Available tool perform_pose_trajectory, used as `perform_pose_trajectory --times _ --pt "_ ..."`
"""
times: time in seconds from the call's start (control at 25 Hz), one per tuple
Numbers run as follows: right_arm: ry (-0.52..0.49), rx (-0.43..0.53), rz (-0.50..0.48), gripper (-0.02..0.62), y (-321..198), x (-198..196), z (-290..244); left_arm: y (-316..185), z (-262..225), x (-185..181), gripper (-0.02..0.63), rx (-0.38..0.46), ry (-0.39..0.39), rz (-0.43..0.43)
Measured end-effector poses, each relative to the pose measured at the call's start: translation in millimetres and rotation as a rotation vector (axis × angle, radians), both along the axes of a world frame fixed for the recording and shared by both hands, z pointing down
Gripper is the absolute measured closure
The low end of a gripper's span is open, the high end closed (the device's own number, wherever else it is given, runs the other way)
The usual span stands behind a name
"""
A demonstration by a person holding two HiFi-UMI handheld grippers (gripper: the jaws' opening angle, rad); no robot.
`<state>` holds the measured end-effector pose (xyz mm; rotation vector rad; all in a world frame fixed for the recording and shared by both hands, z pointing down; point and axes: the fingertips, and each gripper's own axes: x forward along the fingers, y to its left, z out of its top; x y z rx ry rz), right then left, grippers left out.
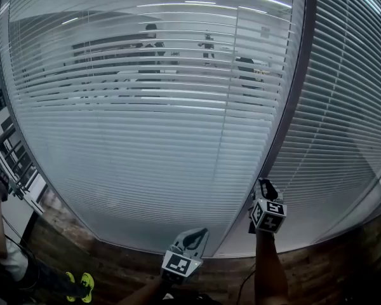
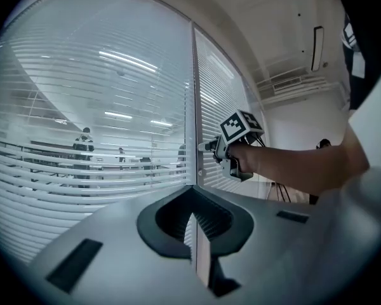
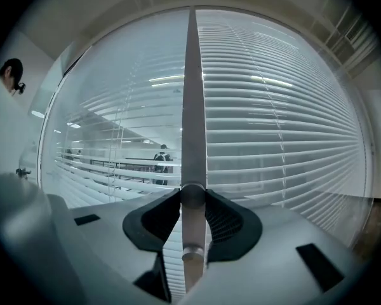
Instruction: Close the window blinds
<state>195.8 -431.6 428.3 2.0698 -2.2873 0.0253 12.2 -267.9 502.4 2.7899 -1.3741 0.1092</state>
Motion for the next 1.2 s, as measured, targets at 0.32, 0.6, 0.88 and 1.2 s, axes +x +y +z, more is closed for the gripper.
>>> perform_pose_trajectory --times 0.32,0.6,0.88,1.2 --pt "0.174 -0.006 0.006 0.469 0.9 0.3 1.1 -9.4 3.6 -3.2 0.606 -0.016 0.007 -0.014" --pt "0.506 0.002 -0.010 0.469 -0.8 -10.4 -2.1 -19.7 11.6 -7.8 0.606 -0.040 0.025 -0.032" --pt "0.992 0.019 -0.015 0.469 1.0 -16.0 2.4 -17.1 13.5 2.6 0.606 -0.049 0.019 -0.004" --pt "1.386 0.059 0.027 0.469 3.7 -19.4 4.7 -14.5 11.6 -1.0 0.606 -0.054 0.016 -0.006"
